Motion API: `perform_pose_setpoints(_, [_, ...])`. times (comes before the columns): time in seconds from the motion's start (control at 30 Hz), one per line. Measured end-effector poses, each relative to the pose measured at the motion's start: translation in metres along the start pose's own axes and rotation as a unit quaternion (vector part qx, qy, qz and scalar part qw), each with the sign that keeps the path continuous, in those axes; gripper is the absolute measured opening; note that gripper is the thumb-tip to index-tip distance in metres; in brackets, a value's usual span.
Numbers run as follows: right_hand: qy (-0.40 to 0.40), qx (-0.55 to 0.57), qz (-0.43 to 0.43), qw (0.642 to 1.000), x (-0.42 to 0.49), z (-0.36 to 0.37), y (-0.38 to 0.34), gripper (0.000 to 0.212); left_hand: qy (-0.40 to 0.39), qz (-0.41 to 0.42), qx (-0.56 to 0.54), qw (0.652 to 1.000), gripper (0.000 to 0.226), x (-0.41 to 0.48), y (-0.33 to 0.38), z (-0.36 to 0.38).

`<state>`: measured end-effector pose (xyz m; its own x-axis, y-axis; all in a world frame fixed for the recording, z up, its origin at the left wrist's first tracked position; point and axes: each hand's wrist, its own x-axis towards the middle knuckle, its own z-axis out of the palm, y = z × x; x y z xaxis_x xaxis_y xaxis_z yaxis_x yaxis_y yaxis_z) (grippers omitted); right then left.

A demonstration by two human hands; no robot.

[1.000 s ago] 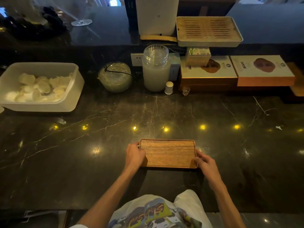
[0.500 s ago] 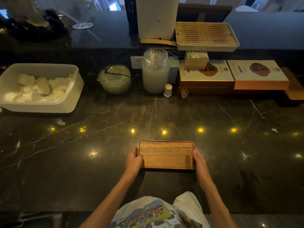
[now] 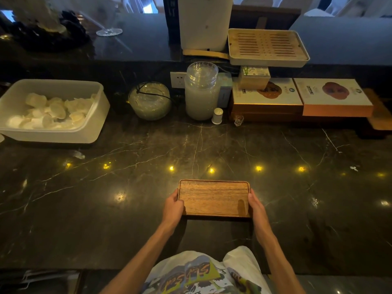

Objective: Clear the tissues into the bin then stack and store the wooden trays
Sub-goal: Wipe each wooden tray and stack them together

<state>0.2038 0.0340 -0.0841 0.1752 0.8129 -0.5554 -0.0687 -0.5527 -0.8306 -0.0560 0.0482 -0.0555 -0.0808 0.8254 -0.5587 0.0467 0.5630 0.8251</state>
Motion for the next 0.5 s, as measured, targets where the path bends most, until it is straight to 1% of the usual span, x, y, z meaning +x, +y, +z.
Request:
perform_pose_setpoints(0.17, [0.006,-0.002,-0.005,1.000,0.000,0.001,-0.002,0.042,0.006,-0.011,0.003,1.000,0.034,0.005,-0.003,-0.002])
perform_pose_setpoints(0.3, [0.010,-0.027,0.006,1.000,0.003,-0.004,-0.003,0.047,0.012,-0.011,0.009,1.000,0.028,0.009,-0.004,-0.001])
perform_pose_setpoints(0.4, [0.025,-0.074,0.012,0.997,0.007,-0.017,-0.008,0.054,0.023,-0.022,0.015,0.999,0.023,0.015,-0.003,-0.008])
perform_pose_setpoints(0.47, [0.026,-0.114,0.014,0.993,0.010,-0.027,-0.011,0.057,0.039,-0.033,0.034,0.998,0.039,0.021,-0.002,-0.014])
perform_pose_setpoints(0.5, [0.013,-0.130,0.021,0.991,0.011,-0.030,-0.013,0.056,0.037,-0.043,0.044,0.997,0.047,0.024,-0.002,-0.017])
